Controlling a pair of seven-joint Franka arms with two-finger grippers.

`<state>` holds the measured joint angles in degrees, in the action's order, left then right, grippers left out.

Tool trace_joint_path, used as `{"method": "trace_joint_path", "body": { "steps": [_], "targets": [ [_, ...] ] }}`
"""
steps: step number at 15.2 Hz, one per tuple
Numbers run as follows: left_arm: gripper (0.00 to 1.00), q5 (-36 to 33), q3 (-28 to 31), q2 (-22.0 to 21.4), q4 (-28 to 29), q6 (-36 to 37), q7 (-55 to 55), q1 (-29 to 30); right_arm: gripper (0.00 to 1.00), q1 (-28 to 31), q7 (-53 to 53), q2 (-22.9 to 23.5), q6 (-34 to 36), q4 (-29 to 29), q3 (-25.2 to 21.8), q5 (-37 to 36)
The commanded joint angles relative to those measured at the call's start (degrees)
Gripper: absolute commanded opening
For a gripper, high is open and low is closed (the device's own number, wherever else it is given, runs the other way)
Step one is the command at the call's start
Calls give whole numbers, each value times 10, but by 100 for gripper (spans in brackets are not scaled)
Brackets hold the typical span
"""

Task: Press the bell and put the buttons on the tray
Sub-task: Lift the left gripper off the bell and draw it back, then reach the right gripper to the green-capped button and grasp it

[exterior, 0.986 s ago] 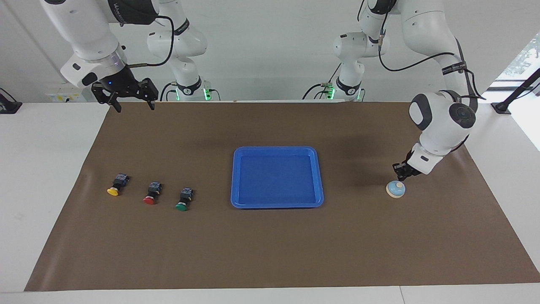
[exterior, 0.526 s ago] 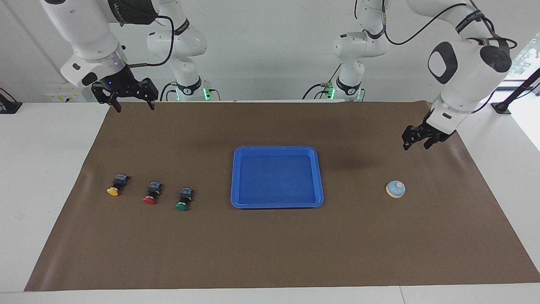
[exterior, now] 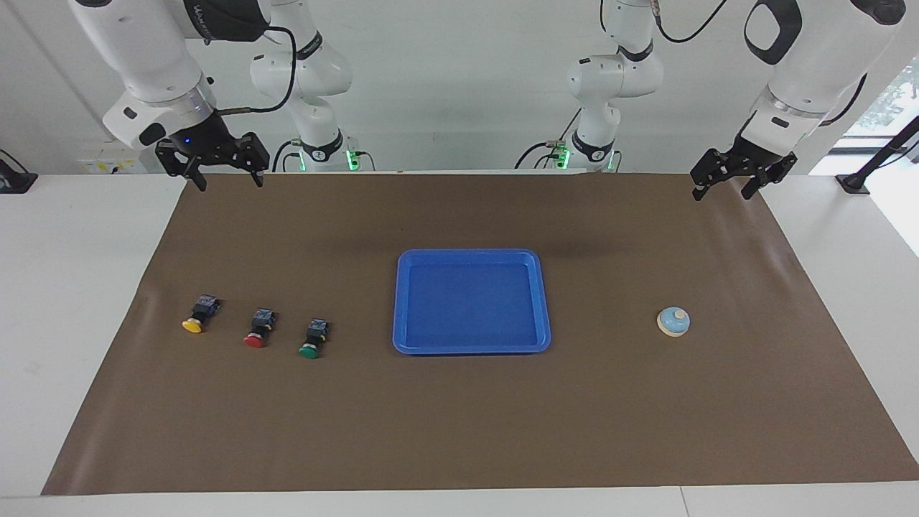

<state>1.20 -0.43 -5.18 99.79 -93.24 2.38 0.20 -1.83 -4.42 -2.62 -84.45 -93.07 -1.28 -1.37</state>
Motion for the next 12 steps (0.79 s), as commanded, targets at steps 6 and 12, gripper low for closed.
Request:
{"method": "trace_joint_path", "body": {
  "steps": [6,12],
  "targets": [
    [100,2,3,16,-20,40,2,-10,100,8,-12,-7,-2,-9,2,7],
    [100,2,3,15,-19,47,3,-10,100,13,-16,-7,7,-7,1,0]
  ]
}}
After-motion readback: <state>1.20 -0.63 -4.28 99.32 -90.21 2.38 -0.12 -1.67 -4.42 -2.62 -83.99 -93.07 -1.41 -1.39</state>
